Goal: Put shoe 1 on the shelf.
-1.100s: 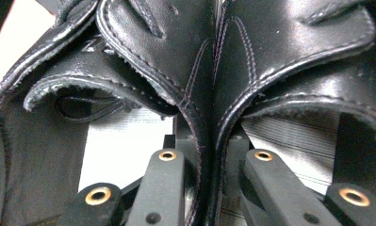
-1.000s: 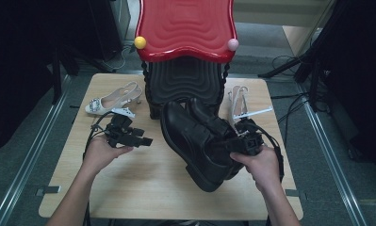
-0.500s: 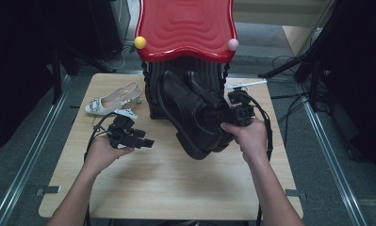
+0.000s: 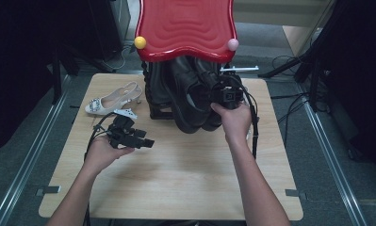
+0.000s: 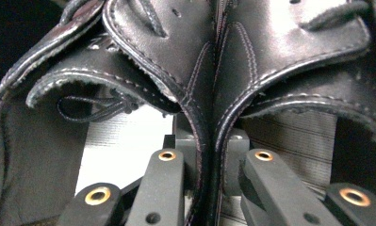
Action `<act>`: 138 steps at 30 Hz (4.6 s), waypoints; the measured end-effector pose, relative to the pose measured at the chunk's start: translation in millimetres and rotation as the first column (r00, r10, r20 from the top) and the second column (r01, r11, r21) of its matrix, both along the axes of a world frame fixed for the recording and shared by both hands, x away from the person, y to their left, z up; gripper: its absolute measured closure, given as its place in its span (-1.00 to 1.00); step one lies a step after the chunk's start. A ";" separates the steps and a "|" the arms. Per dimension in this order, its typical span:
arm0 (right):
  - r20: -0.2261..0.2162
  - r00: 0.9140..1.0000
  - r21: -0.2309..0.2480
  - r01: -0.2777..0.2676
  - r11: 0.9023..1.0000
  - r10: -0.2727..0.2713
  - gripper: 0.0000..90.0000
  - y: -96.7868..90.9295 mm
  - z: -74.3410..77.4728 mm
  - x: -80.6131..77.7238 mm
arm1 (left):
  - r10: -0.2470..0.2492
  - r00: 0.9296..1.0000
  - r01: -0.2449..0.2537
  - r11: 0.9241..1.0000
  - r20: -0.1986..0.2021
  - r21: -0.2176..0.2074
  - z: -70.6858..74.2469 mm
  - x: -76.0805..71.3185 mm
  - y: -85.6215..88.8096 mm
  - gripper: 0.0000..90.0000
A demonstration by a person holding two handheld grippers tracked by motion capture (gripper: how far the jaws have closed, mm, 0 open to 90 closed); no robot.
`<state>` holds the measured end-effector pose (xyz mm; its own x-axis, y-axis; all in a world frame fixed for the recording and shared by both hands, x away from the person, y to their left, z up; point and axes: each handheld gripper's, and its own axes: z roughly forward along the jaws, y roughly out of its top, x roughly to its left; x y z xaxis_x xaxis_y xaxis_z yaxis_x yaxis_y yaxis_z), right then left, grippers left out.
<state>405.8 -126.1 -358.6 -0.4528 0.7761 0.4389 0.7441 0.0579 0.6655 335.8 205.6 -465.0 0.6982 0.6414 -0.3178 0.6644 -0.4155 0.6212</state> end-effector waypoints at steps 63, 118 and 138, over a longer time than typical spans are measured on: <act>0.150 0.980 -0.015 0.133 0.991 -0.129 0.28 63.9 -15.5 28.5 | 0.002 1.000 -0.002 1.000 -0.016 -0.031 -0.5 0.3 2.8 -0.18; 0.160 0.961 -0.095 -0.212 0.973 0.225 0.43 -8.7 -63.2 -58.1 | -0.043 0.989 0.050 0.998 0.141 -0.044 104.7 19.1 -17.5 1.00; 0.148 0.955 -0.050 -0.251 0.967 0.256 1.00 -6.7 -73.1 -42.0 | -0.043 0.974 0.059 0.996 0.224 -0.064 202.3 74.4 -52.3 1.00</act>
<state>363.8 -132.8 -431.8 -0.6959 0.6392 0.3273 0.5923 0.2533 0.7648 410.2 153.3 -262.7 0.7876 0.5849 -0.1938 0.4856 -0.3956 0.7795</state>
